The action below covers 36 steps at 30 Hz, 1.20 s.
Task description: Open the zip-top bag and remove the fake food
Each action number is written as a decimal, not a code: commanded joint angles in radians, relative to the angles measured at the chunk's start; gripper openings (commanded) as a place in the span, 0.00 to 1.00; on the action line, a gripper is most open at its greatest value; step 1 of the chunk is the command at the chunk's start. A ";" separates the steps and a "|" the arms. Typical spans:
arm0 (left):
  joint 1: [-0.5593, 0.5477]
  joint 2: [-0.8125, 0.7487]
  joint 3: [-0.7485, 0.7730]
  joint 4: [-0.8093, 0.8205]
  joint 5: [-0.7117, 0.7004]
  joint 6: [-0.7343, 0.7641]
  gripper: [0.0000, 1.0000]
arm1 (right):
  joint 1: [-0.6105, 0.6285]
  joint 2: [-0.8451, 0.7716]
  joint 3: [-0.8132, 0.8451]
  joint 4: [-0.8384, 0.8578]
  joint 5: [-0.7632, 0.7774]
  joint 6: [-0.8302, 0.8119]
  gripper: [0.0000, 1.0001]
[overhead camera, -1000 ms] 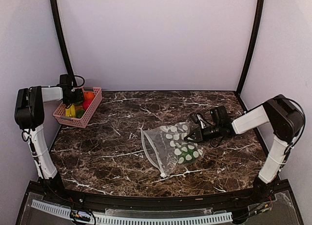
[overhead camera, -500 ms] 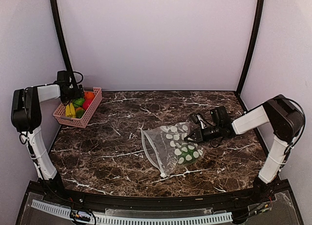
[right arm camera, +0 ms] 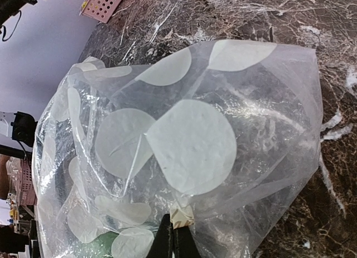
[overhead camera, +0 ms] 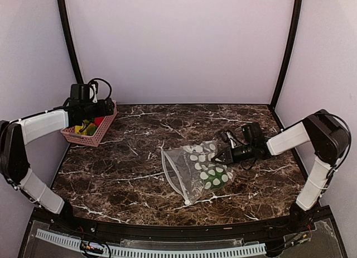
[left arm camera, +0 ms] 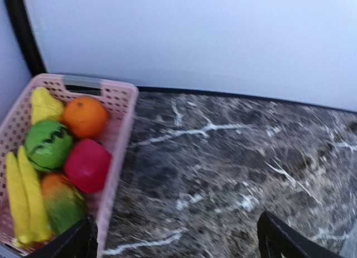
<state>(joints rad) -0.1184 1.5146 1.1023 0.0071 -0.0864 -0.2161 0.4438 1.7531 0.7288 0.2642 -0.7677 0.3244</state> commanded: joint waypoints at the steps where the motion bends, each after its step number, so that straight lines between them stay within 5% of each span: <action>1: -0.124 -0.139 -0.210 0.165 0.026 0.022 0.98 | -0.002 -0.035 -0.012 0.022 -0.014 0.006 0.00; 5: -0.222 -0.226 -0.365 0.263 0.037 0.032 0.97 | -0.002 -0.041 0.000 0.013 -0.013 0.002 0.00; 12: -0.398 -0.291 -0.545 0.360 0.056 0.067 0.94 | -0.005 -0.065 0.040 -0.042 0.003 -0.011 0.38; 25: -0.721 -0.370 -0.744 0.507 0.021 0.175 0.91 | -0.055 -0.247 -0.047 -0.192 0.113 -0.056 0.65; 31: -0.846 -0.260 -0.731 0.556 0.006 0.271 0.90 | -0.066 -0.315 -0.117 -0.252 0.114 -0.064 0.65; 36: -0.908 -0.152 -0.710 0.627 0.021 0.299 0.87 | -0.067 -0.359 -0.185 -0.247 0.080 -0.056 0.54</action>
<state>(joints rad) -0.9852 1.3037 0.3752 0.5571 -0.0681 0.0292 0.3832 1.4292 0.5896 0.0288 -0.6693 0.2672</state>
